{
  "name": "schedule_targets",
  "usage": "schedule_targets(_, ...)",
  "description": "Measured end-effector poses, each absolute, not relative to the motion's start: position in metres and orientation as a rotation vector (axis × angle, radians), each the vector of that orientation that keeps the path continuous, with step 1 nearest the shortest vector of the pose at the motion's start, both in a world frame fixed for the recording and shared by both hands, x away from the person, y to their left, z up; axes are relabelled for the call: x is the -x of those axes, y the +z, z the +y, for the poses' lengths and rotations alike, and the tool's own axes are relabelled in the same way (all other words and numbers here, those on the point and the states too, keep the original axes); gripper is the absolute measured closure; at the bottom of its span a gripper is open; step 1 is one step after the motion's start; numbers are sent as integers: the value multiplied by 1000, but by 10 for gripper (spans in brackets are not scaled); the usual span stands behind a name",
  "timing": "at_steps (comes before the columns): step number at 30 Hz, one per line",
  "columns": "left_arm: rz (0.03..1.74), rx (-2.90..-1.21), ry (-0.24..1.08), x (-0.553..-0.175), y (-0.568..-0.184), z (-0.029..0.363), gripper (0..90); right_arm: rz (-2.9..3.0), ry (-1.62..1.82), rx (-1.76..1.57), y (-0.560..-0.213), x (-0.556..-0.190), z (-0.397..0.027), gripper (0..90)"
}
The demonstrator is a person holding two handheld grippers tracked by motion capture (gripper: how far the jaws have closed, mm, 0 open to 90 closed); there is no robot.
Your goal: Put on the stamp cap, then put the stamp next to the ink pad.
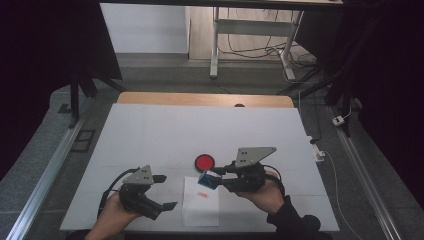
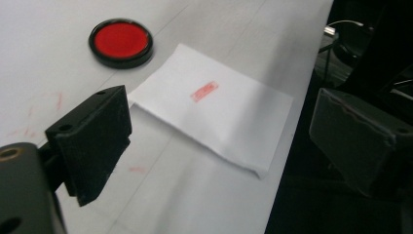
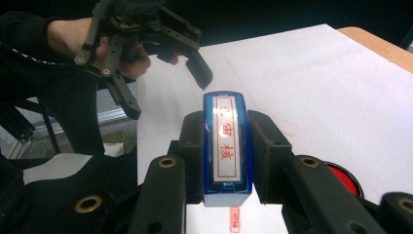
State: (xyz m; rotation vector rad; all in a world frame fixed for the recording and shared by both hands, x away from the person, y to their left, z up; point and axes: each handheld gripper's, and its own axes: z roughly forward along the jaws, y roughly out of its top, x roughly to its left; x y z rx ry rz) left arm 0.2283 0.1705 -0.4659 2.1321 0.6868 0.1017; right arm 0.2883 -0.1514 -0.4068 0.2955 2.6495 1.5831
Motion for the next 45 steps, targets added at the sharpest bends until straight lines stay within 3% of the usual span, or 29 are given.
schedule_targets(45,1006,-2089,283,-184,-478,227,0,2614,1486,-413,-409,-298,-161,698)
